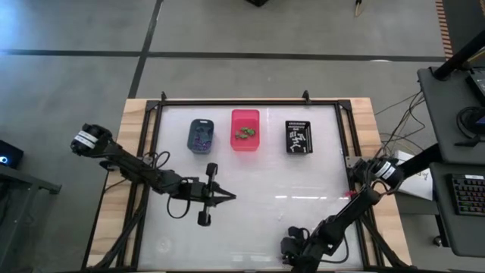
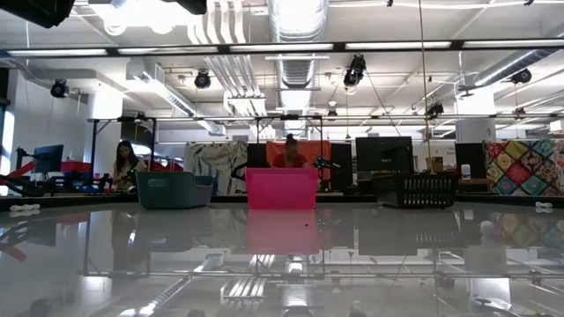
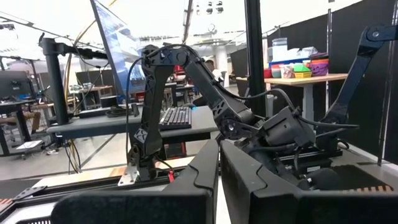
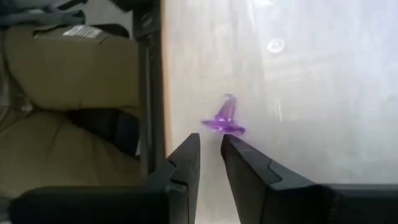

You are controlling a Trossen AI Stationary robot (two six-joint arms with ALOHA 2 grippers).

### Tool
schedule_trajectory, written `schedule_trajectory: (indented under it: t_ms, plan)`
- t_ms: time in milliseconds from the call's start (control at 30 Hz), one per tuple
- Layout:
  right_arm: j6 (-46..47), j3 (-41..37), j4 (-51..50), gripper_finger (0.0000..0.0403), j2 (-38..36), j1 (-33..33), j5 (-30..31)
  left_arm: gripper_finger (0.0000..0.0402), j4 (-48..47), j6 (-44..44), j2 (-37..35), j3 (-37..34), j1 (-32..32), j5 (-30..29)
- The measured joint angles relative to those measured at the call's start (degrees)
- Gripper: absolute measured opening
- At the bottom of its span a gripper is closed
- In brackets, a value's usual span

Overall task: Sort Halloween decoration
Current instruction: Put the purple witch hat toy into the blue bin

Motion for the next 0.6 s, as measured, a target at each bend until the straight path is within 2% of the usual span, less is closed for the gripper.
schedule_trajectory:
  t_ms: [300, 433, 600]
  plan:
    - [-3.4, 0.0, -0.3, 0.0068, 0.0, -3.5, 1.9, 0.0000, -0.2, 0.0, 0.0, 0.0, 0.0, 0.0]
    - [-4.3, -0.1, -0.9, 0.0068, -1.0, -3.6, 0.9, 0.0000, -1.3, -0.1, 0.1, 0.0, 0.0, 0.0]
    - [-3.2, -0.1, -0.6, 0.0068, -1.7, -2.8, -3.3, 0.0000, -2.3, -0.9, 0.1, 0.0, 0.0, 0.0]
